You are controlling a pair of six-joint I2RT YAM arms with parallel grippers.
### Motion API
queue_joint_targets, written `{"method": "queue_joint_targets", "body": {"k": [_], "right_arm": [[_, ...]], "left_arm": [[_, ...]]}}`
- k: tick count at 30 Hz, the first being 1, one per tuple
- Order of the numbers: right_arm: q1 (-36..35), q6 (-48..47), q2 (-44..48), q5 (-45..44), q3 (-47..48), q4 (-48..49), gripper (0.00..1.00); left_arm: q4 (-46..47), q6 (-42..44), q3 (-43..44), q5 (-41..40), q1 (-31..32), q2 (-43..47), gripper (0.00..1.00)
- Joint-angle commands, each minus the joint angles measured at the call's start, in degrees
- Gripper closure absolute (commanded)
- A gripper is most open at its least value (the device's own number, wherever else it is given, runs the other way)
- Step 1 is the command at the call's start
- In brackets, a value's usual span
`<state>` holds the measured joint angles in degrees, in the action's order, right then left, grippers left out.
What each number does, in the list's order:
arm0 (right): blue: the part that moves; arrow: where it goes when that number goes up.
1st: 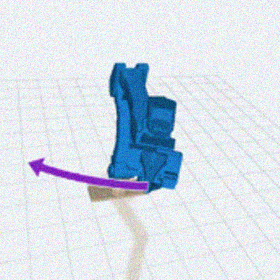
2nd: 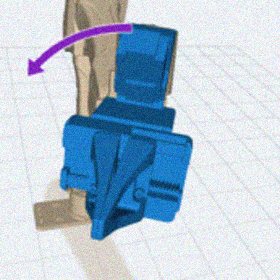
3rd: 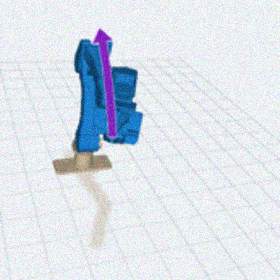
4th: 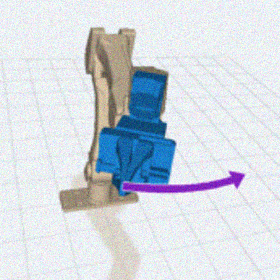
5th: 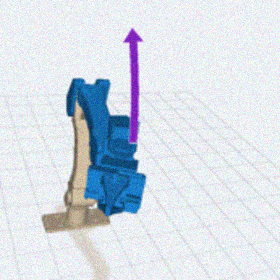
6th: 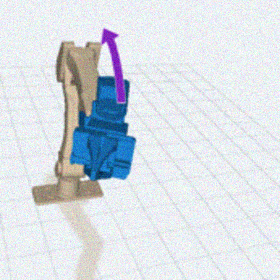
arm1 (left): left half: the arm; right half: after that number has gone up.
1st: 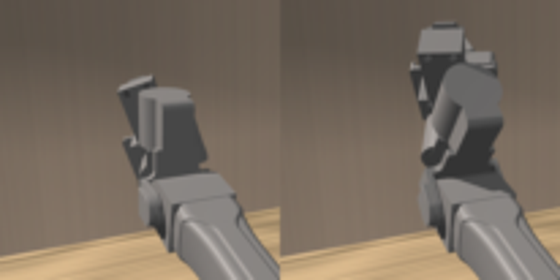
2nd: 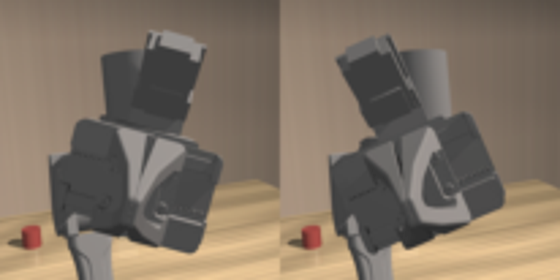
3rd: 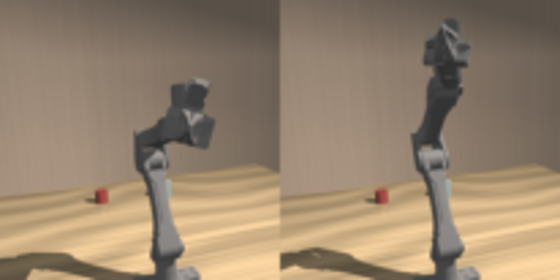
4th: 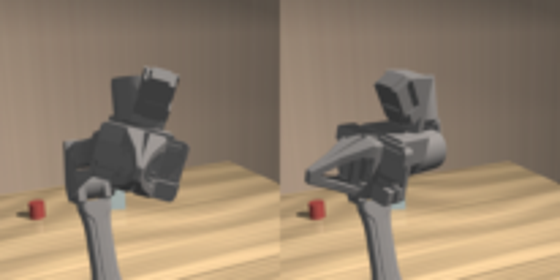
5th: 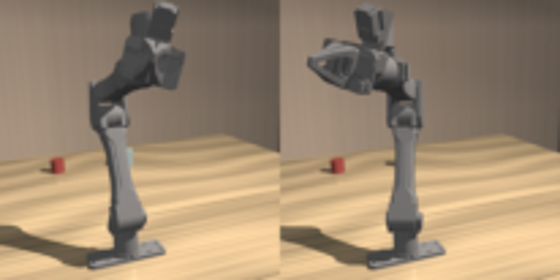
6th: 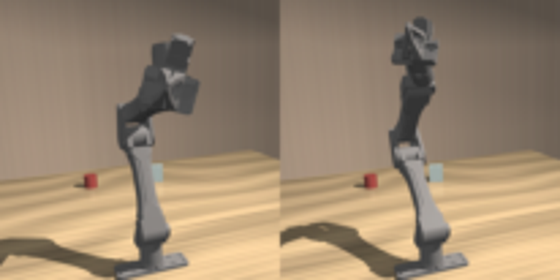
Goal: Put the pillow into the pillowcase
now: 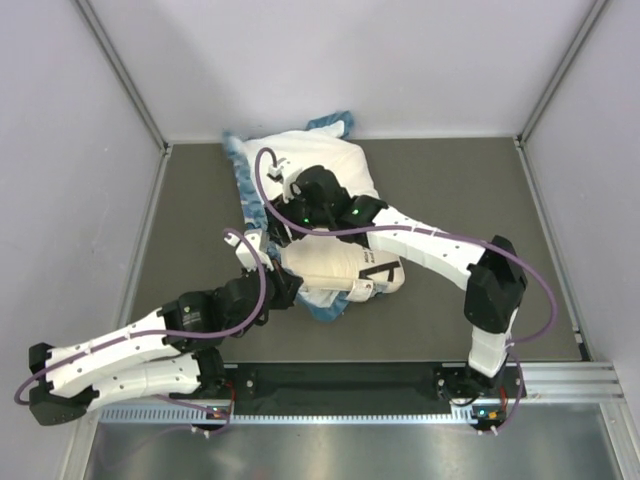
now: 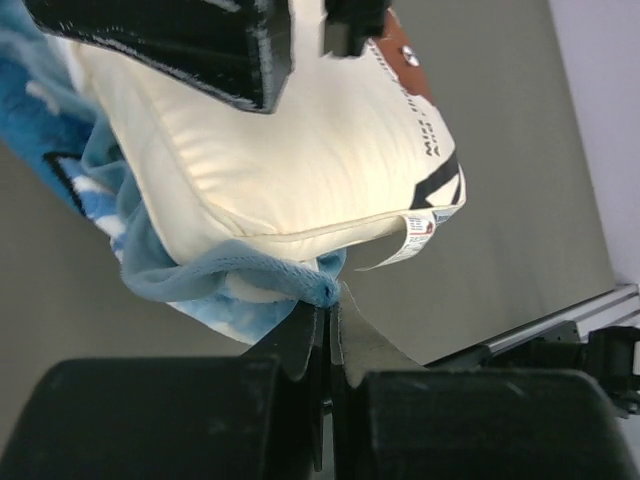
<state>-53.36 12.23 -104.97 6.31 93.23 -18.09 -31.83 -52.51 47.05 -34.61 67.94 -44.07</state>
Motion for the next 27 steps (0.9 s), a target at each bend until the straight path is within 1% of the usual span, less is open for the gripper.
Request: {"method": "queue_joint_targets", "body": {"k": [1,3,4,6,7,8,11,12,14,15,16,18,19,21,22,23,25,26,27], "right_arm": [[-0.2,-0.8,4.6,7.1,0.5,7.4,0.34],[-0.6,-1.2,8.4,7.1,-1.1,8.7,0.30],[-0.7,-2.6,9.9,7.1,-2.9,8.8,0.25],[-1.0,-4.8,14.4,4.7,-5.7,8.6,0.19],[-1.1,-5.1,16.0,3.5,-9.0,8.3,0.17],[-1.0,-5.3,18.8,0.1,-10.6,7.9,0.16],[-1.0,-4.6,22.1,-3.8,-16.3,4.0,0.15],[-1.0,-3.5,23.9,-4.6,-19.7,2.7,0.14],[-1.0,-2.7,26.8,-6.1,-23.7,2.6,0.13],[-1.0,-2.5,27.6,-8.5,-25.6,2.9,0.13],[-1.0,-1.3,28.3,-10.2,-29.0,3.1,0.13],[-0.9,-0.2,29.6,-12.6,-31.8,3.4,0.13],[-0.8,0.6,29.9,-13.3,-33.8,3.6,0.13],[-0.4,2.9,30.6,-16.4,-35.6,3.6,0.13],[-0.1,5.8,31.0,-17.2,-37.1,3.7,0.13],[0.9,7.6,31.9,-17.8,-38.0,3.8,0.13],[1.6,12.6,33.4,-17.6,-41.3,4.8,0.13],[1.7,14.4,35.3,-18.2,-42.4,5.7,0.13],[1.7,17.4,36.6,-18.0,-43.6,6.4,0.13]], "left_arm": [[2.0,-3.2,-1.2,-1.8,0.1,2.1,1.00],[1.1,-3.3,-1.1,-2.0,0.1,1.9,1.00],[1.0,-3.4,-1.0,-2.0,0.1,1.6,1.00],[0.9,-3.4,-1.0,-0.4,0.1,1.9,1.00],[0.8,-3.4,-0.9,0.5,0.1,2.1,1.00],[0.6,-3.6,-1.1,1.2,0.1,2.3,1.00],[0.8,-3.6,-2.7,6.2,0.1,2.9,1.00],[-1.1,-3.4,-2.6,7.9,0.1,1.9,0.95],[-7.2,-4.4,-0.5,6.7,0.1,0.0,0.80],[-10.8,-5.1,2.6,5.4,0.2,-2.0,0.72],[-17.1,-5.5,4.1,2.6,0.2,-2.9,0.55],[-20.4,-5.5,7.9,0.7,0.1,-4.3,0.42],[-22.3,-5.0,8.9,0.2,0.1,-4.8,0.32],[-23.7,-3.1,12.1,-1.7,0.2,-6.4,0.26],[-24.1,-2.5,13.0,-2.5,0.1,-7.0,0.25],[-24.2,-0.7,14.6,-4.5,0.1,-7.8,0.22],[-24.1,2.4,16.3,-7.6,0.0,-10.7,0.18],[-23.5,3.5,17.7,-9.2,0.0,-12.0,0.14],[-22.8,5.0,18.3,-12.2,-0.9,-14.8,0.13]]}}
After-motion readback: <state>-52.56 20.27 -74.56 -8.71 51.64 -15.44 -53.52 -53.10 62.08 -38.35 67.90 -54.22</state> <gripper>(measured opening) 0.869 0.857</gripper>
